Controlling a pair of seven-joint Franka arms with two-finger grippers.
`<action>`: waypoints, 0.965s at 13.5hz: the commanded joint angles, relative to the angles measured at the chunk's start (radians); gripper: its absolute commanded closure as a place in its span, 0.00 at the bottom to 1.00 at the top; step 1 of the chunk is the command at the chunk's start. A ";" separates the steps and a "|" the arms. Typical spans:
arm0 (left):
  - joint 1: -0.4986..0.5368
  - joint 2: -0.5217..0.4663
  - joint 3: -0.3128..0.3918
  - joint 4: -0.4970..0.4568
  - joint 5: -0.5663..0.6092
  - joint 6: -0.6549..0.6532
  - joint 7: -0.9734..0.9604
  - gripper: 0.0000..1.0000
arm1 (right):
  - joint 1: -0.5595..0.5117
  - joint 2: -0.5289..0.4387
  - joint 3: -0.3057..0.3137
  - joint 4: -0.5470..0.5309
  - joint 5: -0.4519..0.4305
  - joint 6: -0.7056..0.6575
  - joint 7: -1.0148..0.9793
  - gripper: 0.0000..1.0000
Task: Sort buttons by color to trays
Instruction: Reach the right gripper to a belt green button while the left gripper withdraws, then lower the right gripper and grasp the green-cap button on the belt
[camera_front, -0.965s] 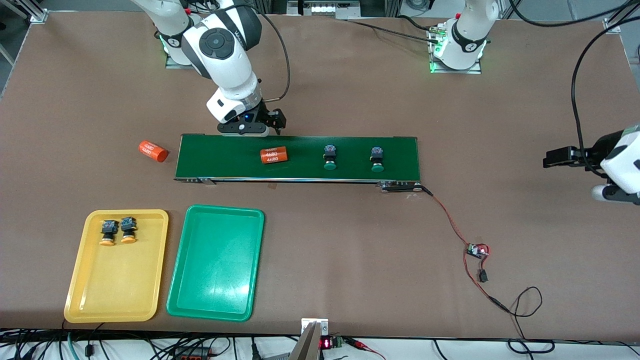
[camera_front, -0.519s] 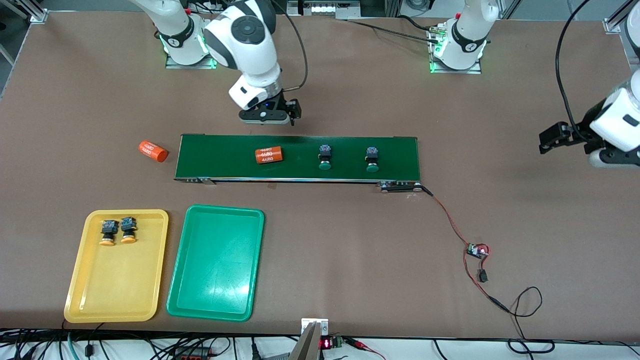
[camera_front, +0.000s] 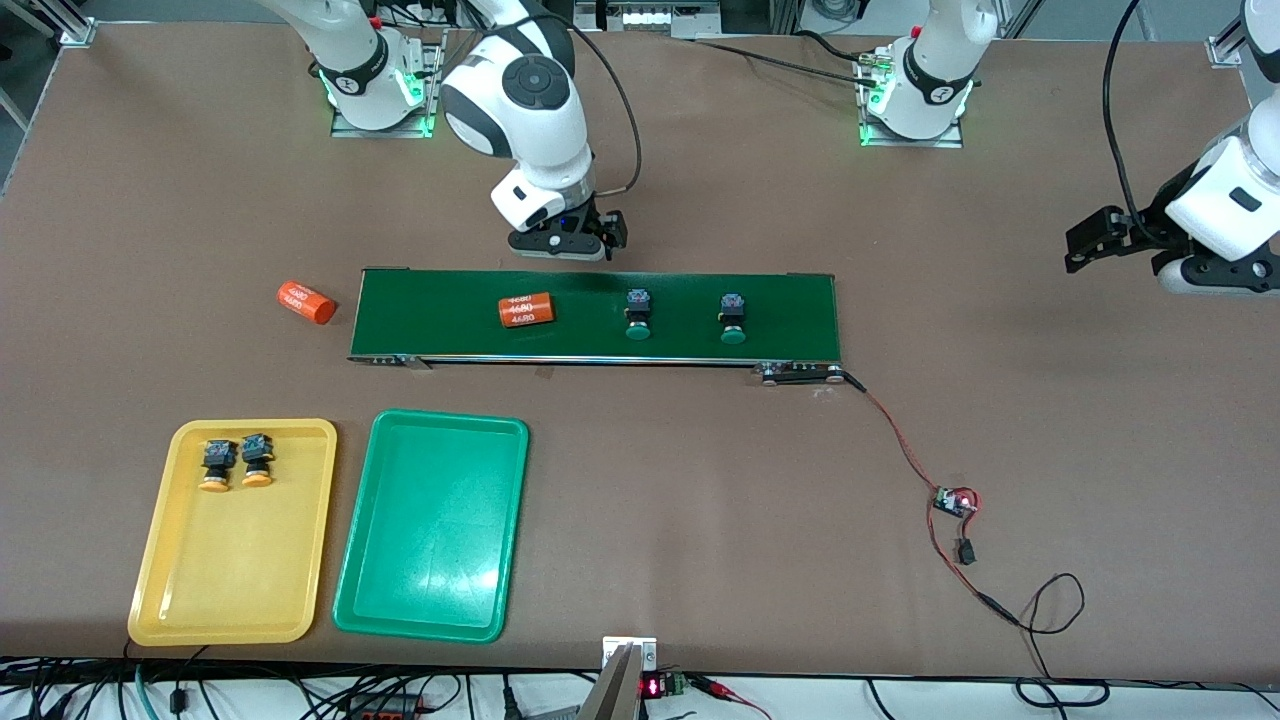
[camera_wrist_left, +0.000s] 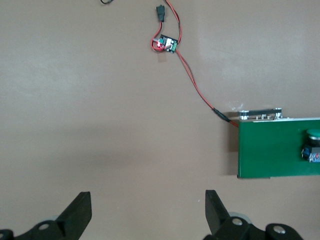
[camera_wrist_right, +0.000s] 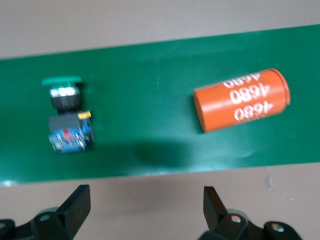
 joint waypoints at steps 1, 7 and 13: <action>-0.012 0.034 0.009 0.067 -0.005 -0.056 0.026 0.00 | 0.077 0.100 -0.072 0.120 -0.043 -0.026 0.059 0.00; 0.001 0.070 0.019 0.110 -0.012 -0.051 0.029 0.00 | 0.108 0.186 -0.100 0.237 -0.066 -0.099 0.052 0.00; 0.000 0.068 0.015 0.121 -0.007 -0.054 0.029 0.00 | 0.109 0.215 -0.100 0.237 -0.069 -0.093 0.060 0.00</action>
